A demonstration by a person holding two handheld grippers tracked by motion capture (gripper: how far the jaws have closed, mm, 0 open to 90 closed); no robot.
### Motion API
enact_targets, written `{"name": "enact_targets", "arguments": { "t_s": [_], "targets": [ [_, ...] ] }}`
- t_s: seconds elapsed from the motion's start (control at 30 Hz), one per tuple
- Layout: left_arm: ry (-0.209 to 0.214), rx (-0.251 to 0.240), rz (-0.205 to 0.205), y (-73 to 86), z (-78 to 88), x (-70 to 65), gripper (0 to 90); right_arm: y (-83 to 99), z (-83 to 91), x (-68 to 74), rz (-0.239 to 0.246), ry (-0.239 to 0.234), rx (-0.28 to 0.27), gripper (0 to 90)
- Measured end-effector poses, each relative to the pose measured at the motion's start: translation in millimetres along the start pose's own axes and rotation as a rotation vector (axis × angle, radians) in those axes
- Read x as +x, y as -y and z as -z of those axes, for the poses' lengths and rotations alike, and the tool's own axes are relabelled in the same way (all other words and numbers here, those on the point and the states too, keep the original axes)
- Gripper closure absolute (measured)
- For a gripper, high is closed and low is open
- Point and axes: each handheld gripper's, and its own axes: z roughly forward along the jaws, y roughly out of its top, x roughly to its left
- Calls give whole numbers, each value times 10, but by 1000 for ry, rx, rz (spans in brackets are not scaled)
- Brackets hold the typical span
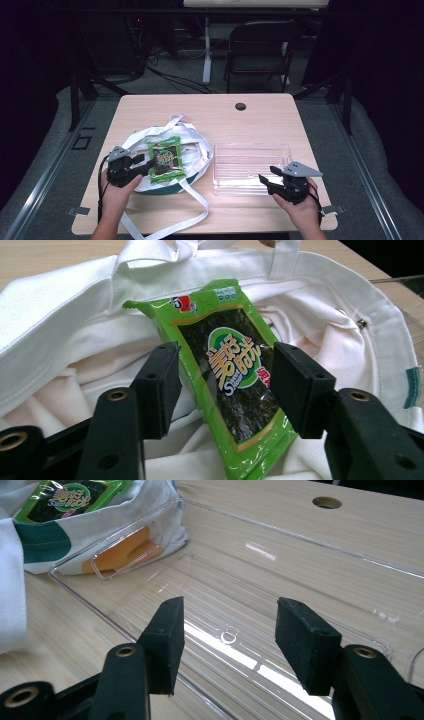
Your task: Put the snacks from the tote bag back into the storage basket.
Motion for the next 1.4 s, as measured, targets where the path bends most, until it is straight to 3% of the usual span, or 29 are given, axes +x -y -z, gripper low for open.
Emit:
{"name": "enact_targets", "arguments": {
  "t_s": [0.13,0.33,0.83,1.1,1.4],
  "targets": [
    [-17,7,-3,-20,15,14,447,5,6,0,3,9,-16,442],
    [2,29,57,-45,35,47,430,-1,25,-24,-7,28,-25,470],
    [-11,59,96,-94,34,91,408,-6,27,-29,-1,20,-29,477],
    [-3,100,124,-117,15,124,404,-15,39,-26,4,13,-52,488],
    [26,139,172,-170,-44,130,399,-12,21,-18,-1,10,-32,461]
  ]
}}
